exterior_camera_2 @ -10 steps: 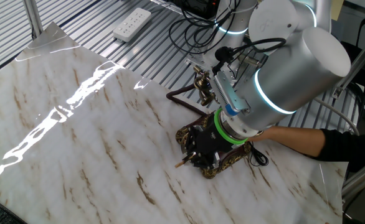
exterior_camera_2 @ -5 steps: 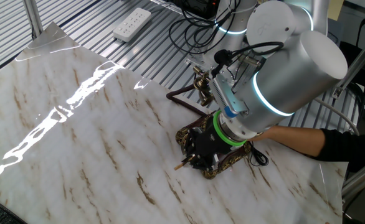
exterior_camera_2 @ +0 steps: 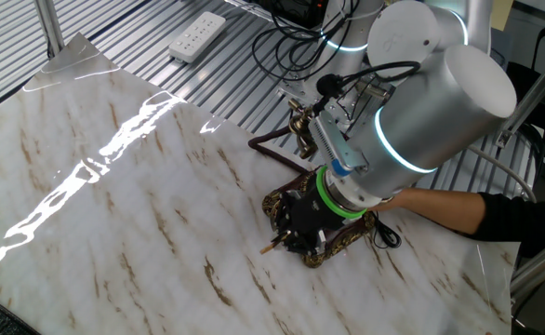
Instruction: Dial a number on an old rotary phone
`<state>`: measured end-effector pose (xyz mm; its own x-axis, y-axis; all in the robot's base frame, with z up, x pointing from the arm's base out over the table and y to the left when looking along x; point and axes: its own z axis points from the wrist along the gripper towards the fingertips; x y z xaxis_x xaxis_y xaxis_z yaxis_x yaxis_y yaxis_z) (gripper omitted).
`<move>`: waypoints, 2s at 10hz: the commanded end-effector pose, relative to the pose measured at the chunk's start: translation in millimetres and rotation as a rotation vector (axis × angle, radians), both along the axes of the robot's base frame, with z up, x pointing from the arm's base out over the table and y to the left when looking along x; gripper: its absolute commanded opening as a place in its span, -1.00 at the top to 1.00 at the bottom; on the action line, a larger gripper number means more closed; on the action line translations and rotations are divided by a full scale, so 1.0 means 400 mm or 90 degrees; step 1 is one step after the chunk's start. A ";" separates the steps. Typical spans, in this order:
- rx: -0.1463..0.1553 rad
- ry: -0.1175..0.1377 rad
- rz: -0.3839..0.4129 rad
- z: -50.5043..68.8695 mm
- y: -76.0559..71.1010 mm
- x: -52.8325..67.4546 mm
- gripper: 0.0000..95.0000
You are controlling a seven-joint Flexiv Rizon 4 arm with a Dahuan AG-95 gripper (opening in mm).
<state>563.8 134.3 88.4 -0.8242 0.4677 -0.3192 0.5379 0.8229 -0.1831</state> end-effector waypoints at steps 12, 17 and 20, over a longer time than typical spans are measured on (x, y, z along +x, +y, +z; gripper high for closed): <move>0.137 0.130 0.019 0.083 -0.008 -0.010 1.00; 0.171 0.170 0.033 0.099 -0.026 0.008 1.00; 0.178 0.178 0.044 0.094 -0.050 0.017 1.00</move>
<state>570.8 115.7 125.1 -0.8949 0.4424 0.0587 0.4378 0.8958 -0.0770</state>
